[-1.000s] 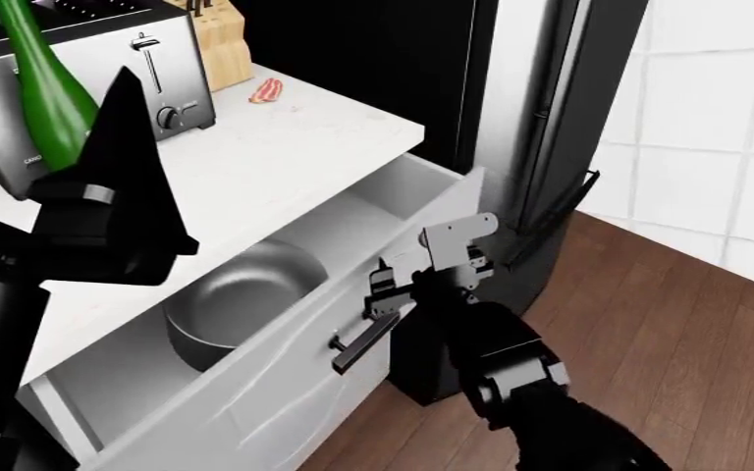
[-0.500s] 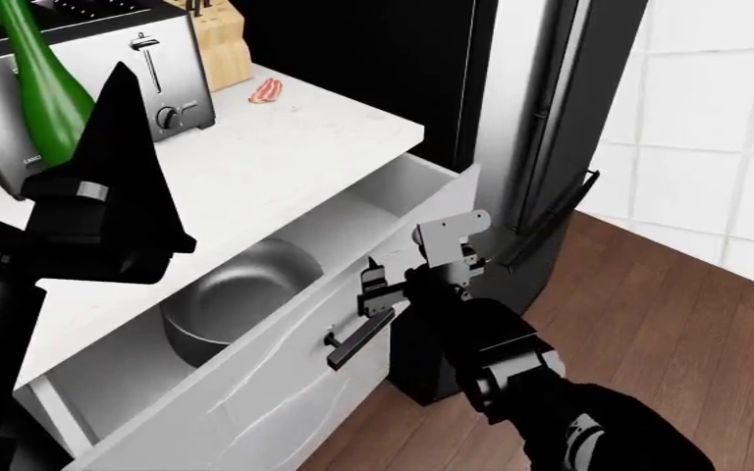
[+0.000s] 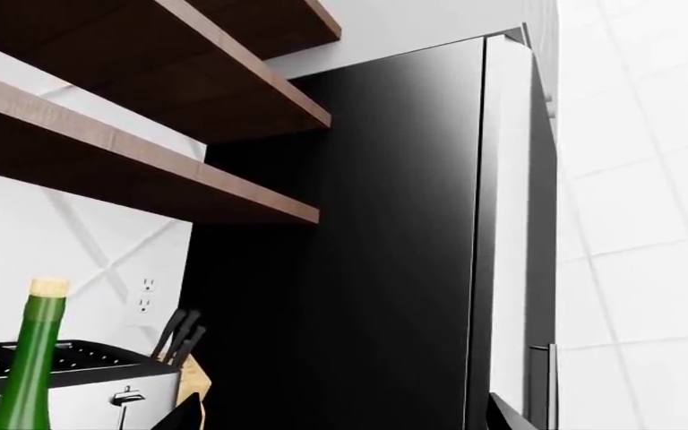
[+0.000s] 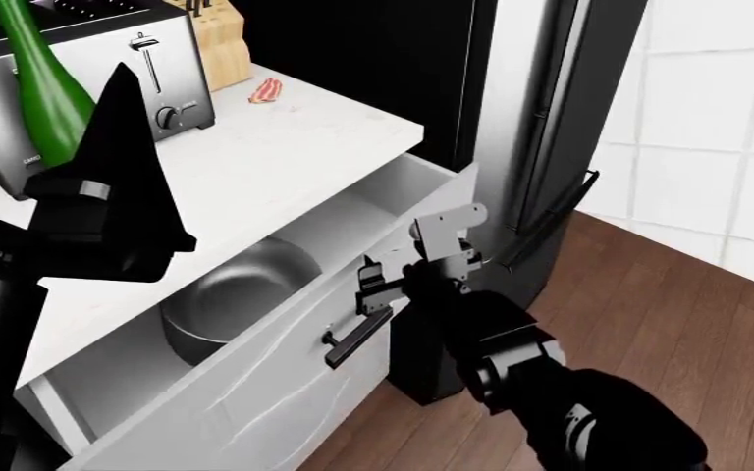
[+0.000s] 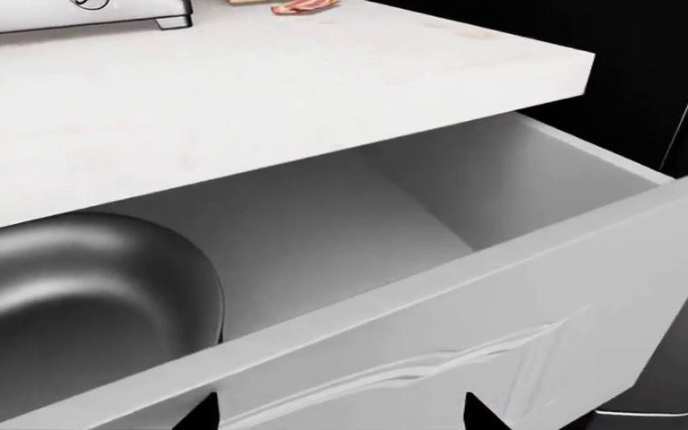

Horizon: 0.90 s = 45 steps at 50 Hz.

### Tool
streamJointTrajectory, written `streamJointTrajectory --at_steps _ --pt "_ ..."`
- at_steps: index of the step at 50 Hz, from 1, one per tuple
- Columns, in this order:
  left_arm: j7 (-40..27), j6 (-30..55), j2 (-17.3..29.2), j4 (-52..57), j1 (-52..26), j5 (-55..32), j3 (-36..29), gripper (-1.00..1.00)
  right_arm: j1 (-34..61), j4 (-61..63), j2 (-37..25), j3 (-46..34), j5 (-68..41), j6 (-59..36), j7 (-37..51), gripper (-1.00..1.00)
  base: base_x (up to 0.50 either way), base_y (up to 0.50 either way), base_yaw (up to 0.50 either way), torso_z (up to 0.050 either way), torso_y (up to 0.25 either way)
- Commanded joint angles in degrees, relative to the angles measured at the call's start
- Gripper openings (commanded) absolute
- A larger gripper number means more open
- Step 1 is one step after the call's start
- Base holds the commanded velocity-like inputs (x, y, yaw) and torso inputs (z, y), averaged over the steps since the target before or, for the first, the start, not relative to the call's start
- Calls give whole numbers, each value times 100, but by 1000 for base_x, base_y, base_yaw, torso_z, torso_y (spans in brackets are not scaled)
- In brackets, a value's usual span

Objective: Close the right drawer.

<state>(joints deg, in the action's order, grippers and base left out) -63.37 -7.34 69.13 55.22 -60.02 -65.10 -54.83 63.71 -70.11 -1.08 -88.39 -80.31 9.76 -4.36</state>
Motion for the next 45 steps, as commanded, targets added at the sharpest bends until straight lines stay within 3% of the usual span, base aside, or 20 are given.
streamJointTrajectory --at_steps 1,30,37,39,41,45 --pt "6 -11 2 -9 31 17 -4 100 169 102 107 33 34 -86 -172 100 0 0 0 0 0" --pt "29 -4 -59 -35 79 46 -11 100 323 -35 107 41 -7 127 -5 100 0 0 0 0 1" --pt "57 -38 -44 -55 100 48 -1 100 377 -120 105 2 195 465 366 100 0 0 0 0 0" --pt "56 -41 -49 -64 106 51 -1 100 411 207 -76 -59 303 582 735 100 0 0 0 0 0" --pt "52 -31 -62 -60 112 60 -7 100 501 1569 -757 -220 520 596 1664 100 0 0 0 0 0" --pt "40 -25 -65 -41 118 66 -7 100 642 2900 -1418 -338 733 600 2526 100 0 0 0 0 0"
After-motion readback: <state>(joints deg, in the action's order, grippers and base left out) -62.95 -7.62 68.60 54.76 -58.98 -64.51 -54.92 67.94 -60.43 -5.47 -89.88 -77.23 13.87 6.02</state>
